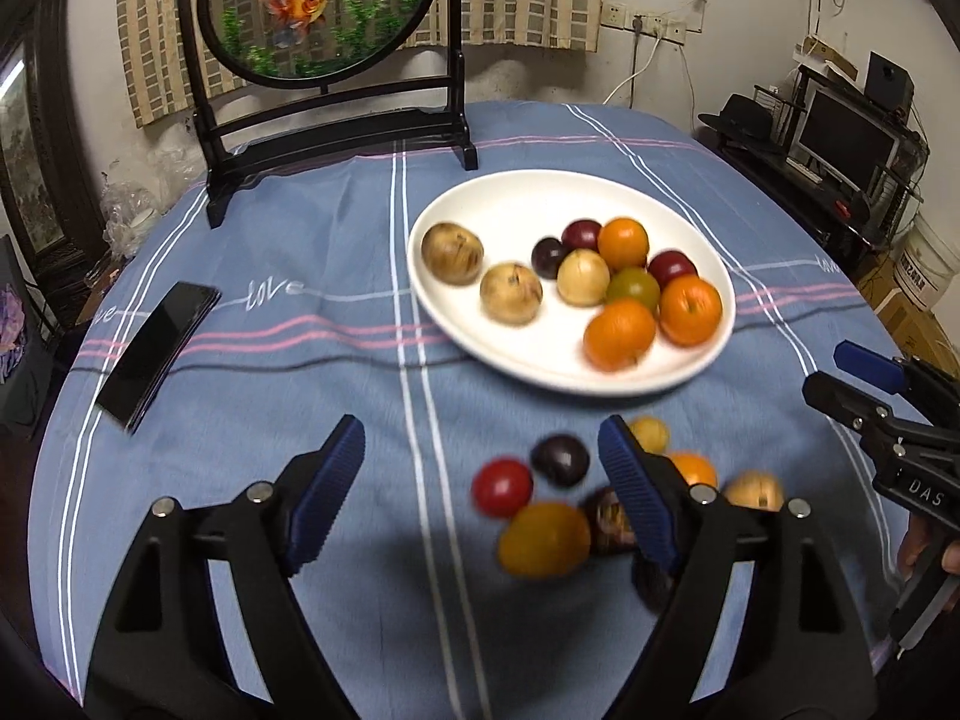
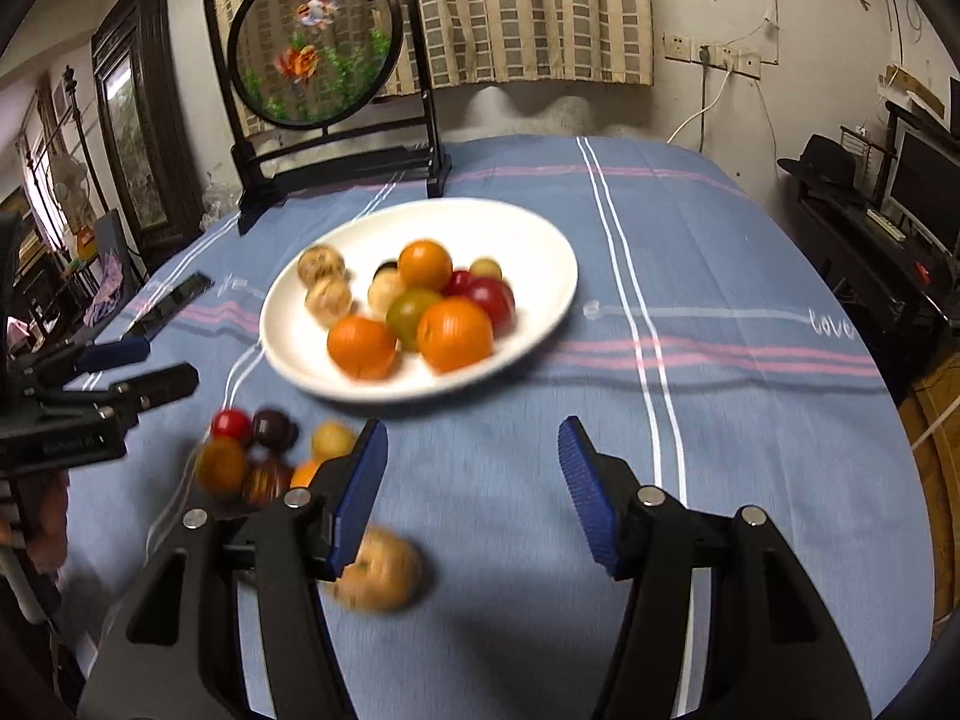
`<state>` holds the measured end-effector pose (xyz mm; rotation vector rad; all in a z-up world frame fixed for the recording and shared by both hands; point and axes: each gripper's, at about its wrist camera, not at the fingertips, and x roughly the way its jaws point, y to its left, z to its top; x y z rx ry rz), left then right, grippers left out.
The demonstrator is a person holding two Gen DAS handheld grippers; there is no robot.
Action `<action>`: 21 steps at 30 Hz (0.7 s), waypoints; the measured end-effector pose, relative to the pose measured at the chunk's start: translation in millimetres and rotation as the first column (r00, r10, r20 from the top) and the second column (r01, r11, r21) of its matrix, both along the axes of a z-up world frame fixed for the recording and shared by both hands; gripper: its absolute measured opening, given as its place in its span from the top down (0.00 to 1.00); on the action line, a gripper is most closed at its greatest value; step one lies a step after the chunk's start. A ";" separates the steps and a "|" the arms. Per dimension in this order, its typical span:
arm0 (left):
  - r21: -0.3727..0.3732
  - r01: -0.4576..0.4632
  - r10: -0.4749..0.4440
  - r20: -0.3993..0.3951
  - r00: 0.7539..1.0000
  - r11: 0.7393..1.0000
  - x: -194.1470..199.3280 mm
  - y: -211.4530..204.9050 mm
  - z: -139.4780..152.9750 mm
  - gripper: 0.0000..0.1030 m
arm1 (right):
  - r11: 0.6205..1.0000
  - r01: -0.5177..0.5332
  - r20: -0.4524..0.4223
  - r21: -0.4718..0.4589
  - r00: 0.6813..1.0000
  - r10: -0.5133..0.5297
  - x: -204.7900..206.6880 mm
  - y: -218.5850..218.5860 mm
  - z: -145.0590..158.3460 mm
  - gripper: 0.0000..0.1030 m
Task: Organize fruits
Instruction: 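Grasp the tan speckled round fruit with the right gripper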
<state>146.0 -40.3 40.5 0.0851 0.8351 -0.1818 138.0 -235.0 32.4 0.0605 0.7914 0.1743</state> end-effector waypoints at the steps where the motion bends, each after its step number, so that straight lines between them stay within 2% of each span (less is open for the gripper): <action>1: 0.004 0.001 -0.001 0.002 1.000 1.000 -8.7 1.9 -1.0 0.19 | 1.000 -0.004 -0.006 0.001 1.000 0.004 -5.4 -0.3 -1.6 0.42; 11: -0.017 -0.019 0.018 -0.040 0.999 1.000 -48.9 16.4 -23.2 0.18 | 0.995 -0.079 -0.064 -0.059 0.995 0.076 -47.3 27.2 -27.4 0.42; 21: -0.022 -0.027 0.025 -0.088 0.996 0.999 -51.3 25.3 -41.3 0.17 | 0.989 -0.105 -0.125 -0.100 0.988 0.093 -42.6 46.4 -42.1 0.42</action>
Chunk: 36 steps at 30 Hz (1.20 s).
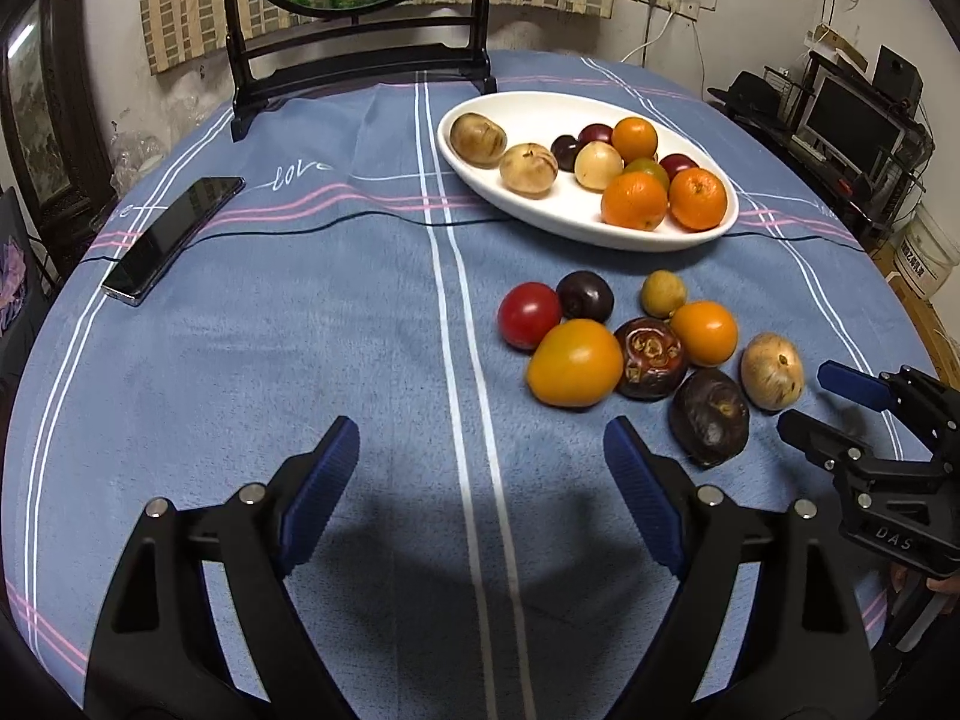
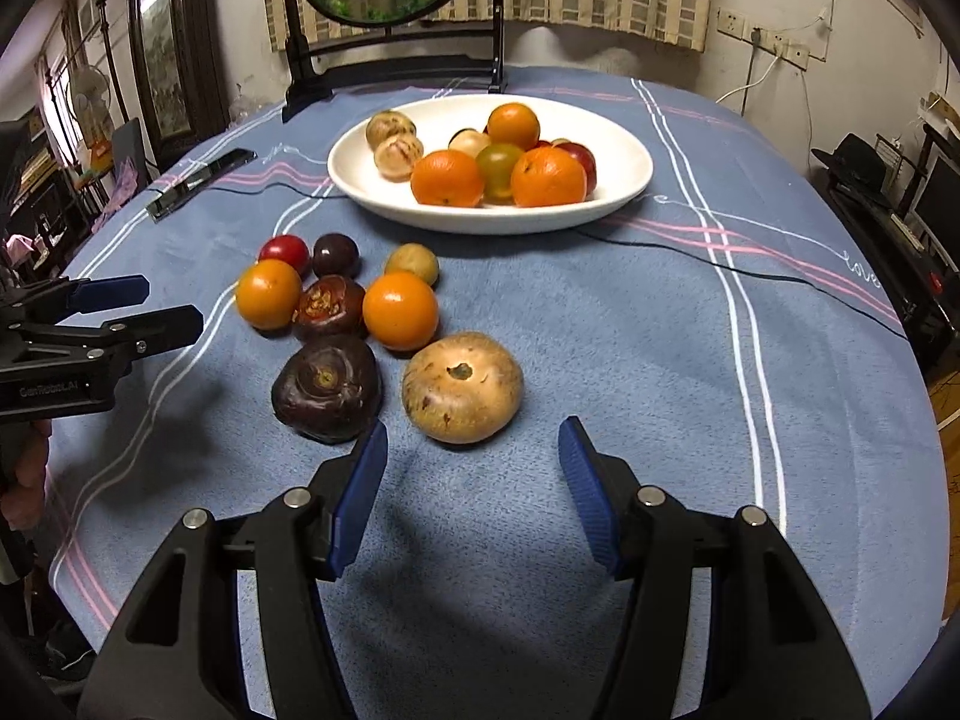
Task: Organize fruits
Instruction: 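Grasp the tan speckled round fruit with the right gripper, then grasp the yellow-orange tomato with the left gripper while the right gripper holds the tan fruit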
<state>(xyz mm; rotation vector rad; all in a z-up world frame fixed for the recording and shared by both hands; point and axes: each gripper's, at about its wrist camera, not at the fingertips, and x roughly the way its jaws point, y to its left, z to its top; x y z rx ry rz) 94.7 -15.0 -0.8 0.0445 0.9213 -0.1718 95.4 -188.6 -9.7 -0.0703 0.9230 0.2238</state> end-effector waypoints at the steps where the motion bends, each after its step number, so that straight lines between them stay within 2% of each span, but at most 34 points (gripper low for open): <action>1: 0.000 0.003 -0.003 -0.003 1.000 1.000 1.2 -0.6 -0.7 0.17 | 1.000 -0.002 -0.007 -0.005 1.000 0.002 1.8 1.0 -1.7 0.42; 10: -0.002 0.023 -0.023 -0.029 0.999 1.000 8.7 -5.5 -8.2 0.17 | 0.999 -0.008 -0.050 -0.043 0.999 0.006 22.4 12.1 -10.6 0.42; 11: 0.000 0.024 -0.024 -0.032 0.999 1.000 9.6 -6.6 -9.1 0.17 | 0.999 -0.002 -0.054 -0.044 0.999 0.000 25.9 12.9 -11.3 0.44; 13: 0.001 0.025 -0.025 -0.036 0.999 1.000 11.2 -8.0 -10.3 0.17 | 0.999 -0.005 -0.056 -0.045 0.998 0.002 28.4 14.9 -11.9 0.55; 14: 0.002 0.026 -0.026 -0.038 0.999 1.000 12.1 -8.7 -10.7 0.17 | 0.999 -0.002 -0.053 -0.045 0.999 -0.001 28.7 15.2 -11.6 0.55; 23: 0.026 0.054 -0.053 -0.062 0.997 0.998 22.6 -23.7 -18.6 0.17 | 0.999 0.026 -0.050 0.035 0.998 -0.024 20.9 -2.5 -7.9 0.55; 27: 0.031 0.046 -0.043 -0.097 0.994 0.998 30.3 -27.7 -25.7 0.24 | 0.998 0.031 -0.048 0.047 0.998 -0.029 16.4 -7.3 -6.6 0.55; 34: 0.053 0.045 -0.040 -0.097 0.995 0.998 39.4 -37.1 -26.0 0.25 | 0.998 0.032 -0.049 0.061 0.998 -0.029 11.7 -10.9 -6.1 0.55; 36: 0.058 0.056 -0.050 -0.092 0.994 0.997 41.7 -40.4 -24.8 0.31 | 0.997 0.032 -0.048 0.065 0.998 -0.029 10.7 -11.8 -5.8 0.55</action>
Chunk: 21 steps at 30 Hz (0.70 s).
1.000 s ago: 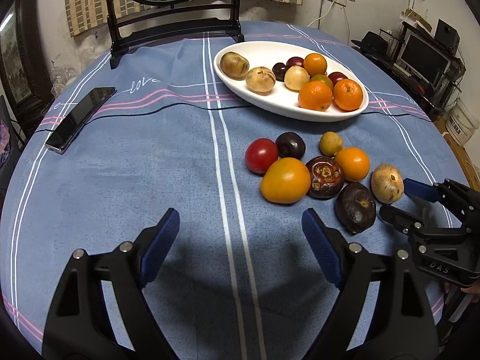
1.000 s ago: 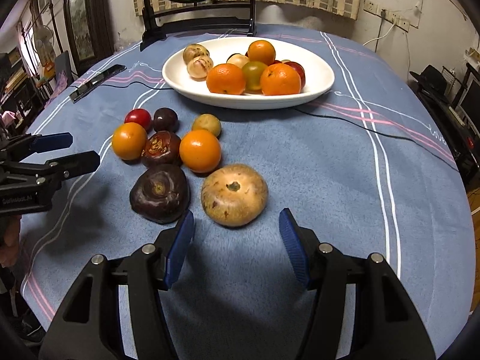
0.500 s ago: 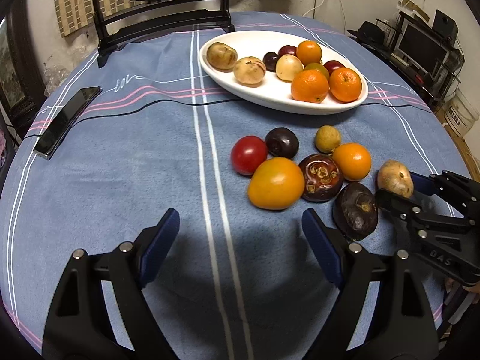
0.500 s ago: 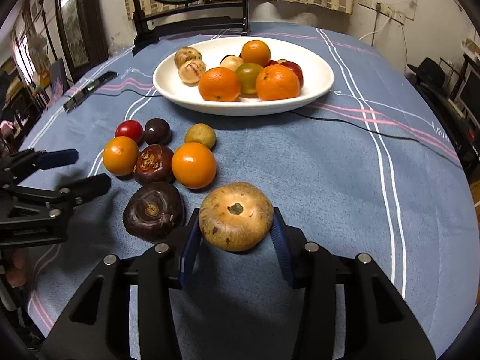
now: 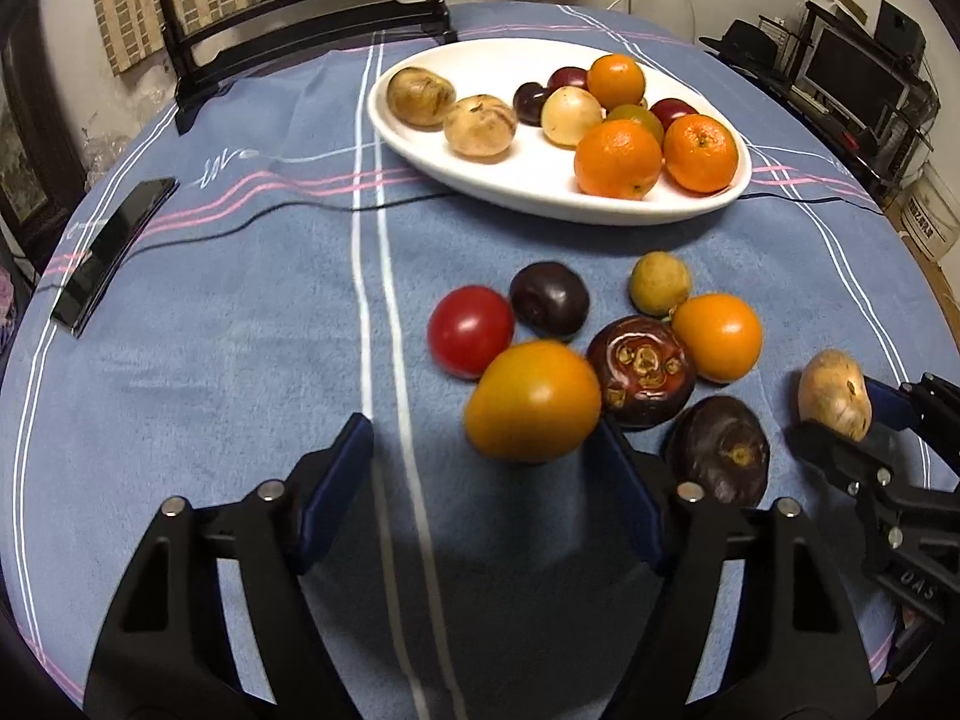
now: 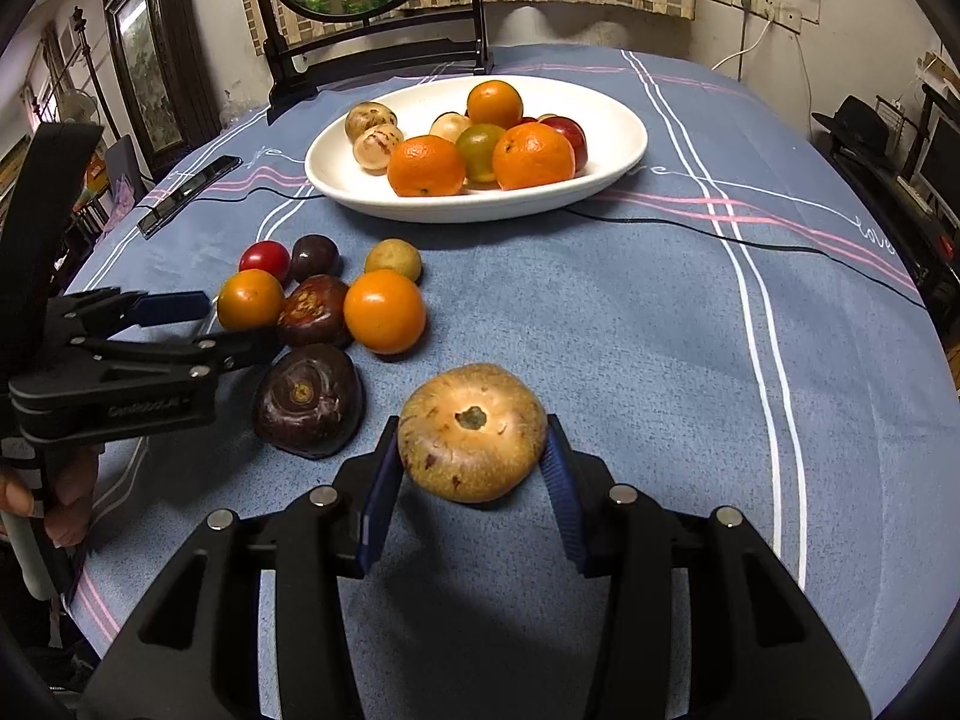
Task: Organize fruits
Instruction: 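Grasp the yellow-orange tomato with the left gripper while the right gripper holds the tan fruit, then carry the tomato and tan fruit onto the white plate and open both grippers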
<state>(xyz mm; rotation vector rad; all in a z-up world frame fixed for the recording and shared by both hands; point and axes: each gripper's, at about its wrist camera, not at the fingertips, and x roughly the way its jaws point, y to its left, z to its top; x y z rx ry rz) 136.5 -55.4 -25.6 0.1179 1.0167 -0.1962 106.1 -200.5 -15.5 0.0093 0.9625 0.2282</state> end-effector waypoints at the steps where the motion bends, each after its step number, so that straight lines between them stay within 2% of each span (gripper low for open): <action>1: -0.002 0.007 -0.007 -0.002 1.000 1.000 1.4 -1.7 0.1 0.34 | 1.000 0.000 0.000 0.002 1.000 0.000 -0.1 -0.5 0.0 0.55; 5: -0.014 0.046 -0.046 0.001 0.999 0.999 0.3 -8.4 1.9 0.59 | 1.000 0.003 0.001 0.006 1.000 -0.003 -1.1 -1.7 -0.1 0.55; 11: -0.027 0.048 -0.048 -0.001 0.999 0.999 -7.8 -5.1 8.5 0.59 | 1.000 0.010 0.008 0.006 1.000 -0.010 -2.8 -4.1 1.5 0.55; 21: -0.076 0.068 -0.062 0.073 0.995 0.995 -18.6 2.4 46.6 0.59 | 1.000 0.012 0.082 0.016 0.997 -0.013 -3.3 -6.6 27.9 0.55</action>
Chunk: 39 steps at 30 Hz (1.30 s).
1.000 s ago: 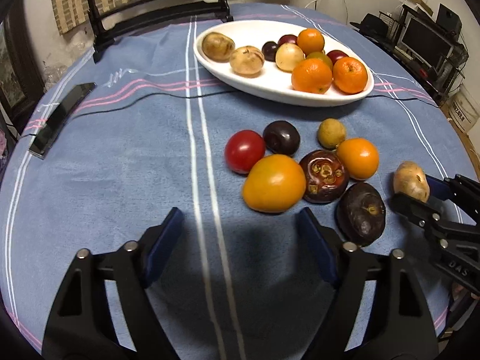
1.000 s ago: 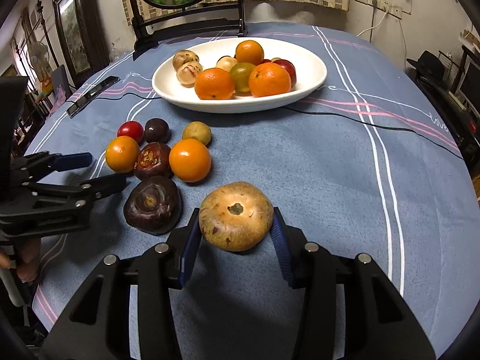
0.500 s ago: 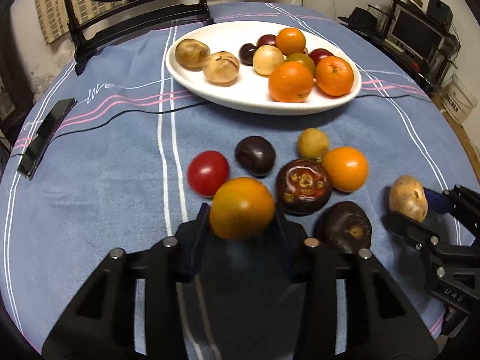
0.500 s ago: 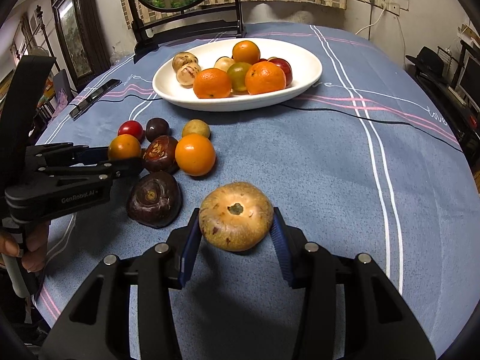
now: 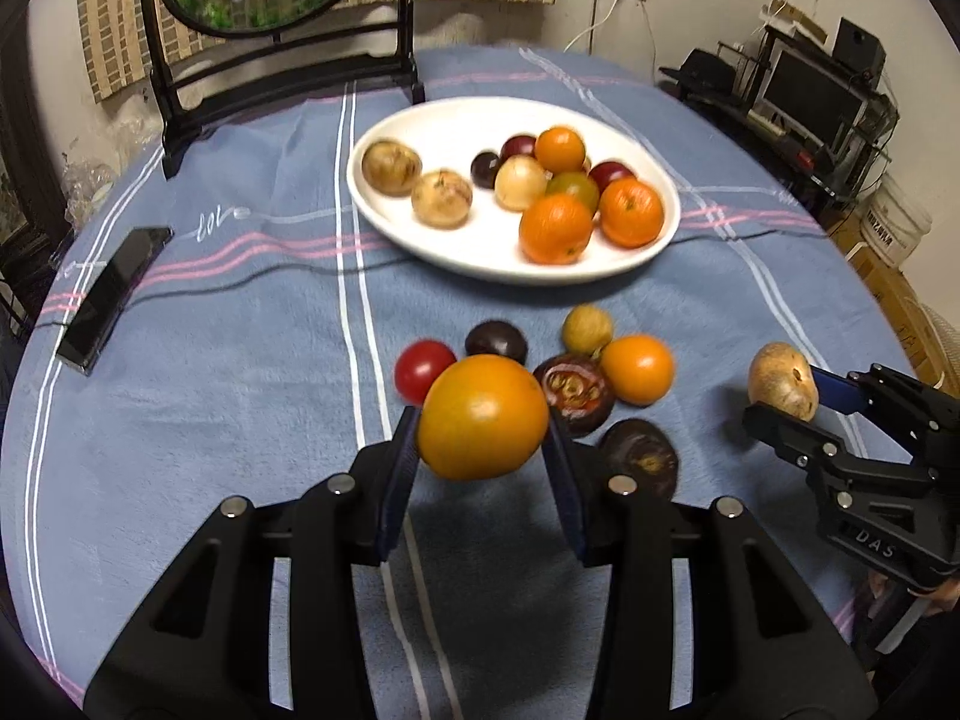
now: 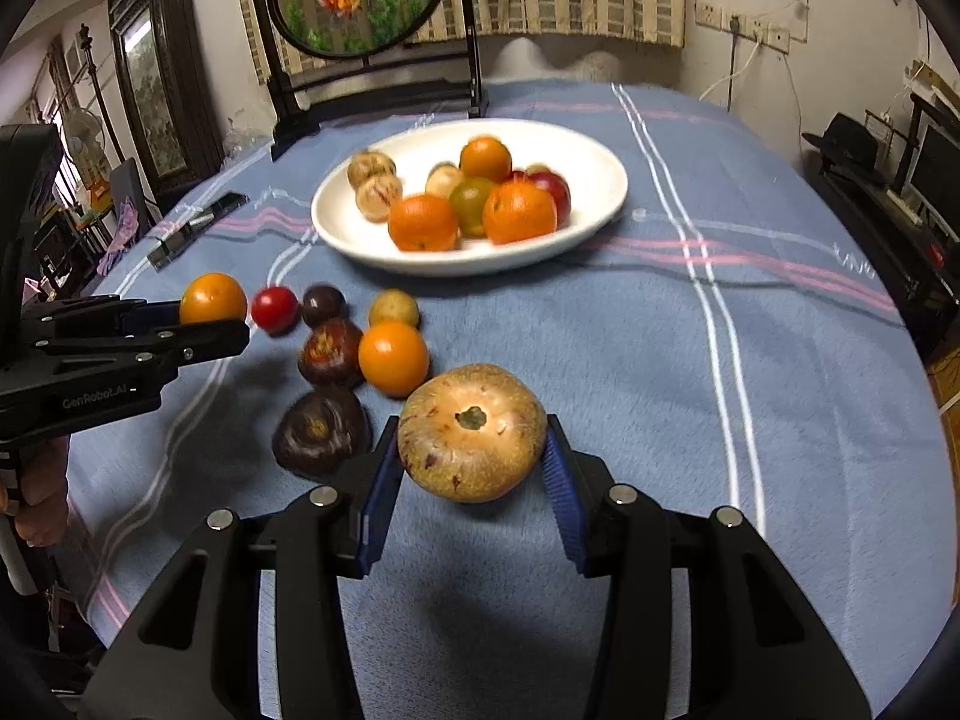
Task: Organize fruits
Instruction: 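Carry the tomato and tan fruit onto the white plate and open both grippers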
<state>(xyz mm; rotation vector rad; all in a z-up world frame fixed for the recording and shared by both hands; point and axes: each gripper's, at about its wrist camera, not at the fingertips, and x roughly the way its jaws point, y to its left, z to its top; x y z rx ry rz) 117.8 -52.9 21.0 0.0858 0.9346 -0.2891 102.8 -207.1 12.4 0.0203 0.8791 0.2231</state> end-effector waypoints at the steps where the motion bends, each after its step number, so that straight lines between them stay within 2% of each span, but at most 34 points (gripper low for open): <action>1: -0.002 0.001 -0.001 0.007 1.000 1.000 0.5 0.4 3.4 0.59 | 1.000 -0.001 0.008 0.001 1.000 0.001 0.7 -0.3 3.3 0.55; 8: -0.016 -0.003 0.003 0.042 0.999 1.000 20.0 0.3 24.4 0.59 | 1.000 -0.012 0.088 0.008 0.996 0.012 16.5 1.3 31.2 0.55; 13: -0.020 -0.017 0.018 0.053 0.998 1.000 43.6 -4.1 31.4 0.59 | 1.000 -0.012 0.132 0.006 0.991 0.011 45.5 3.3 45.5 0.55; 18: -0.001 -0.018 0.018 0.072 0.997 1.000 64.4 -14.2 32.9 0.59 | 1.000 -0.011 0.134 -0.022 0.991 0.014 77.1 9.3 43.6 0.55; 25: 0.002 -0.071 0.070 0.029 0.997 0.998 121.4 -16.9 19.9 0.59 | 0.999 -0.031 0.111 -0.017 0.993 0.033 129.3 16.3 31.8 0.56; 33: 0.032 -0.090 0.090 0.013 0.996 0.995 165.9 -21.4 5.1 0.59 | 0.997 -0.036 0.115 -0.066 0.992 0.043 178.9 29.5 18.5 0.56; 36: 0.033 -0.102 0.102 0.007 0.995 0.994 179.3 -24.4 0.3 0.60 | 0.997 -0.012 0.143 -0.080 0.989 0.024 191.9 30.4 19.5 0.55; 39: 0.003 -0.130 0.130 -0.019 0.991 0.992 190.8 -21.2 -4.2 0.60 | 0.998 -0.002 0.129 -0.067 0.992 0.010 205.5 29.2 16.1 0.55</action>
